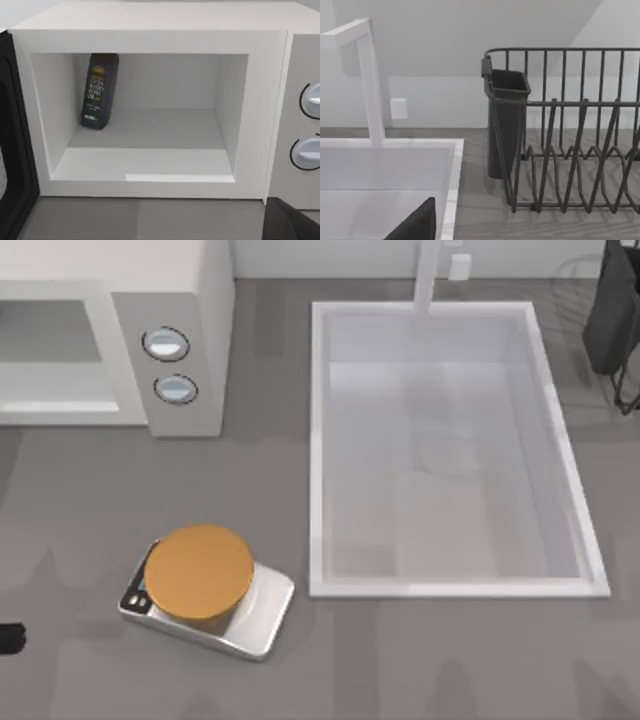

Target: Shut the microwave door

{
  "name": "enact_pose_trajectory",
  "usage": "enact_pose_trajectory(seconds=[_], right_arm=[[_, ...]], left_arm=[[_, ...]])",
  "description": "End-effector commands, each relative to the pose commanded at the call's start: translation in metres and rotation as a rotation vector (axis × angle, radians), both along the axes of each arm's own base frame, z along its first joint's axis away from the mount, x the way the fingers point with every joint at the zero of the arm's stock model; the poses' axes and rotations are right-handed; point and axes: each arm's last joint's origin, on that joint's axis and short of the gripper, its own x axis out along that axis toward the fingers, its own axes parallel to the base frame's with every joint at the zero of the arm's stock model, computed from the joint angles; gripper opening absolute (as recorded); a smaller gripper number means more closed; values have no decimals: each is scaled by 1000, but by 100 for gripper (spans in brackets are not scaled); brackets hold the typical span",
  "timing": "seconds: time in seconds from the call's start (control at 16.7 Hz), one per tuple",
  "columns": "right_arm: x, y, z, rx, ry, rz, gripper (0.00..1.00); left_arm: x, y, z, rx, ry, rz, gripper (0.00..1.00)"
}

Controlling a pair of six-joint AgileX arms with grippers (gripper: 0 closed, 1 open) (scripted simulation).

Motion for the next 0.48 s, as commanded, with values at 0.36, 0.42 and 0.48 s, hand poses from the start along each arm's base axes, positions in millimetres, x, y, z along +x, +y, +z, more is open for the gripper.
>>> enact_pose_trajectory(seconds=[0.36, 0.42, 0.48], right_arm=[[0, 0, 0, 0, 0, 0, 100], [0, 0, 0, 0, 0, 0, 100], [0, 0, 0, 0, 0, 0, 100]], left_arm=[[5, -6, 6, 2, 44, 4, 0], [6, -9, 9, 2, 44, 4, 0], [7, -13, 11, 3, 44, 4, 0]])
